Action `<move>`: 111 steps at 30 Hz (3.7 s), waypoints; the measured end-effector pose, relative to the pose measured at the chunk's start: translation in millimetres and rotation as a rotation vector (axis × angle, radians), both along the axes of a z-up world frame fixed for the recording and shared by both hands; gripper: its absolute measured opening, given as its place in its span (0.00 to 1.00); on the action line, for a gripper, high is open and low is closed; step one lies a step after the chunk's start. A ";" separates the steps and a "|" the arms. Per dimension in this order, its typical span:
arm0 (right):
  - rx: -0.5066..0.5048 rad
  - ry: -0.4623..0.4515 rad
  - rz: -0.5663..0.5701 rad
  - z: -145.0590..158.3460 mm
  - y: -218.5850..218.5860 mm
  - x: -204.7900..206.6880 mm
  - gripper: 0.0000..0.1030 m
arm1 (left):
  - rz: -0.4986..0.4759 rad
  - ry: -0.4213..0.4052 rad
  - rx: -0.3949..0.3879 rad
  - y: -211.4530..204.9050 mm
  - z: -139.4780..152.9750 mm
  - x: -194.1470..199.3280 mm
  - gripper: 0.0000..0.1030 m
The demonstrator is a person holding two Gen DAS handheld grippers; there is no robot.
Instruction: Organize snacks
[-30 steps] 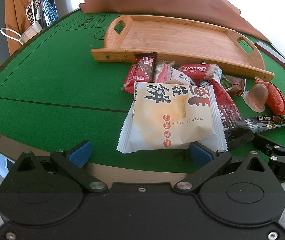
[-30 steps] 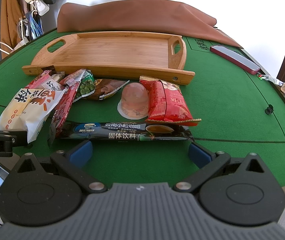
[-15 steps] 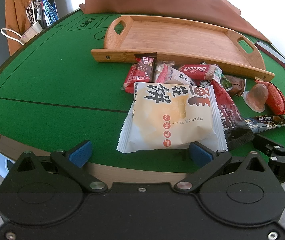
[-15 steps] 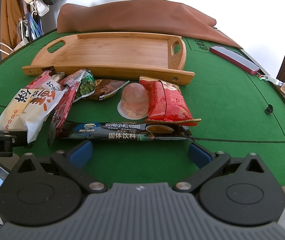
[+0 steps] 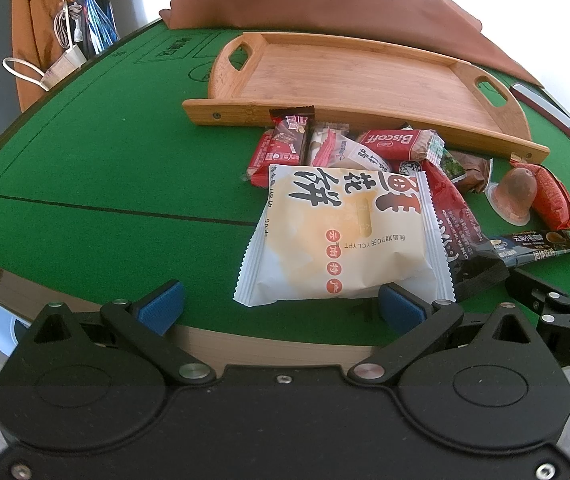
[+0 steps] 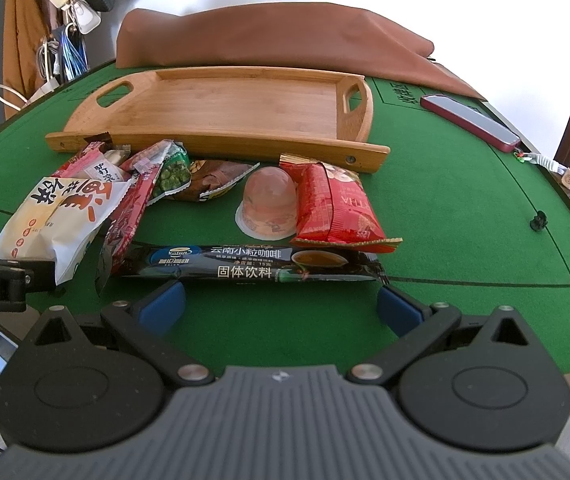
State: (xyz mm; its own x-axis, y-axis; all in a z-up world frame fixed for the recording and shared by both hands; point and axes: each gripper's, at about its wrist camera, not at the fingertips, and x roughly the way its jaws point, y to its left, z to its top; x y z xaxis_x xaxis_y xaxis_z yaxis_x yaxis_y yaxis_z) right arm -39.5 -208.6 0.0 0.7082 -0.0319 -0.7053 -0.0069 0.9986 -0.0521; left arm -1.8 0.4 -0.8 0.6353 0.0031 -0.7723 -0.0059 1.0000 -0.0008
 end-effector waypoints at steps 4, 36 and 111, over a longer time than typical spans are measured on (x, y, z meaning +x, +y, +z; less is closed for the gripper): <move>-0.001 -0.005 0.011 1.2 -0.5 -1.1 1.00 | -0.008 -0.008 -0.001 1.4 -2.5 -3.2 1.00; 0.061 -0.118 0.032 19.7 -30.5 -1.0 1.00 | -0.089 -0.131 -0.130 4.1 27.1 -6.8 1.00; 0.134 -0.008 0.011 58.9 -31.9 198.4 0.46 | -0.053 -0.126 -0.106 -23.0 78.3 209.0 0.70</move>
